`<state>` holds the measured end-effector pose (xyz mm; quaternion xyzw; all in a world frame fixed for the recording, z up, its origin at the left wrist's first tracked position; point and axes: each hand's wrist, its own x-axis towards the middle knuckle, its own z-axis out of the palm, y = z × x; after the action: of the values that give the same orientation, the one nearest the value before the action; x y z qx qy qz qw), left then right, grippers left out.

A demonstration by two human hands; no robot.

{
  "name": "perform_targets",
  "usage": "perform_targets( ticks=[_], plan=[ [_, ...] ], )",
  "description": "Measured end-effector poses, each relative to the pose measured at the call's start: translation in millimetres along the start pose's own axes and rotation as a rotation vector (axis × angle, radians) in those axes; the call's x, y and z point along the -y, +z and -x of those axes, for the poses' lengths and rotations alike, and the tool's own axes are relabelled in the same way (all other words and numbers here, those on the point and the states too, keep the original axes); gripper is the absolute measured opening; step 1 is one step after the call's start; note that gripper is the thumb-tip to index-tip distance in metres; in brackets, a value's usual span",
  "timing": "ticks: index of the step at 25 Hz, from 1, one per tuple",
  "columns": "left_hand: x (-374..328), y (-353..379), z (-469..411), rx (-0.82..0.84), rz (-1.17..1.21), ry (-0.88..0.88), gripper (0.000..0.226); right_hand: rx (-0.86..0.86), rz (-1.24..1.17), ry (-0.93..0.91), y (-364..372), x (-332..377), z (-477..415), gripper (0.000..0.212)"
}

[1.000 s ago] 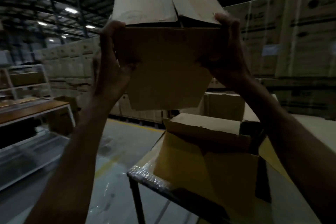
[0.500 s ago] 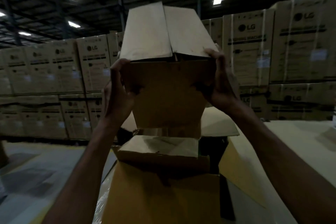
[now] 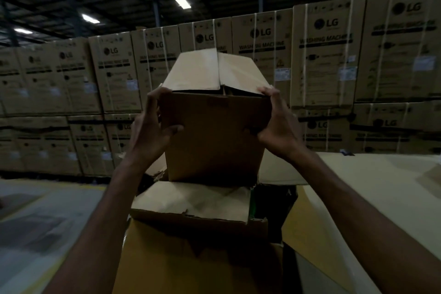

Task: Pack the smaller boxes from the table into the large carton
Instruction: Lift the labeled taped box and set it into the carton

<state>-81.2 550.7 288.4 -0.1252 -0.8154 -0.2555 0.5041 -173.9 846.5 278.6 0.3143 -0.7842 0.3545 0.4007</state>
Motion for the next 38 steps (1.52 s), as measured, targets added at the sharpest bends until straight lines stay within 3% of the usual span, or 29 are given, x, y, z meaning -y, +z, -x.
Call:
perform_targets(
  ticks=[4, 12, 17, 23, 29, 34, 38],
  plan=[
    [10.8, 19.4, -14.4, 0.053, 0.037, 0.001, 0.086, 0.006, 0.048, 0.07, 12.8, -11.3, -2.8, 0.098],
    [59.4, 6.2, -45.5, 0.074, 0.229, 0.002, 0.087, 0.009, 0.157, 0.104, 14.7, 29.9, -29.5, 0.096],
    [87.4, 3.1, -36.7, 0.087, 0.238, 0.011, 0.073, 0.033, 0.25, 0.169, 39.1, 54.3, -30.2, 0.09],
    [90.7, -35.2, -66.6, 0.102, 0.171, 0.148, 0.052, 0.051, 0.28, 0.181, 17.6, 86.4, -48.3, 0.077],
    [140.2, 40.5, -22.9, 0.499, 0.158, -0.145, 0.039, 0.378, 0.392, 0.457, 88.8, 37.6, -19.5, 0.065],
    [143.6, 48.7, -3.4, 0.852, -0.016, 0.032, 0.02, 0.749, 0.723, 0.457, 93.2, 25.0, 17.7, 0.059],
    [134.8, 46.8, -20.0, 0.906, -0.09, 0.045, 0.031, 0.775, 0.593, 0.569, 88.6, 26.9, 2.2, 0.065]
  ],
)
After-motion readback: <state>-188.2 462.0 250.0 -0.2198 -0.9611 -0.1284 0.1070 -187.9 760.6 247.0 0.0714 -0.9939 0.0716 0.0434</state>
